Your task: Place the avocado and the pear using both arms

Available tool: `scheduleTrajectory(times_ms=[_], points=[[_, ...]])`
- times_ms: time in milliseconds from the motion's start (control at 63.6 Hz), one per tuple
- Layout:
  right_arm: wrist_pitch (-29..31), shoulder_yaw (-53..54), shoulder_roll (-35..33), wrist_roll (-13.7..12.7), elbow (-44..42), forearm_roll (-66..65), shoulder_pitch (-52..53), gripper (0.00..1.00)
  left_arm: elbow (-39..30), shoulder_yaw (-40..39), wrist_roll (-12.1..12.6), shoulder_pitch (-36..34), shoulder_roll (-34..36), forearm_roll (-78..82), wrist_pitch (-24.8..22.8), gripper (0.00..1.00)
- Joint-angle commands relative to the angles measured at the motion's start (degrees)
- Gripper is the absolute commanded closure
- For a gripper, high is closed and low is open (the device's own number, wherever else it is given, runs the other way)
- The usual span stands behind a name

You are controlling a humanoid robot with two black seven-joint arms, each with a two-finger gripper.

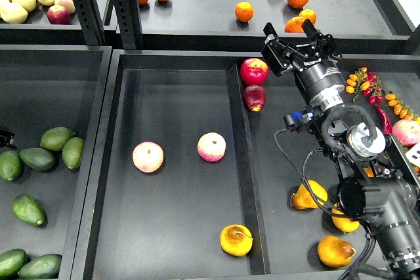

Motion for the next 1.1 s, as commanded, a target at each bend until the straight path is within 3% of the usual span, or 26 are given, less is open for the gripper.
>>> scheduleTrajectory(times_ms=[0, 314, 550, 723, 786, 1084], points=[[1.03, -0.45, 0.0, 0.02, 0.11, -0.08, -1.82, 0.0, -2.74, -6.07, -0.01, 2.55, -0.23, -13.09, -0.01, 0.01], [0.59, -2.38, 0.0, -0.16, 1.78, -0.26, -6.21, 0.0, -8.55, -28.15, -0.01, 12.93, -1.55, -19.44, -0.01, 0.01], [0.86, -4.05, 0.0, -0.77, 3.1, -0.26, -10.52, 0.0, -16.19, -49.15, -0.01, 26.73, -4.71, -23.31, -0.01, 0.01], [1.03, -7.83, 0.0, -2.27, 4.59, -0.26, -11.4, 0.0, -25.07, -63.31, -0.01, 37.1, -11.92, -24.1, -0.01, 0.01], [1.03, -10.11, 0.0, -2.97, 5.38, -0.26, -12.28, 0.0, -29.29, -69.28, -0.01, 41.32, -17.8, -24.02, -0.01, 0.01], [1.03, -15.47, -3.86, -4.02, 7.49, -0.17, -12.11, 0.0, -38.25, -81.41, -0.01, 52.3, -32.39, -24.1, -0.01, 0.01]])
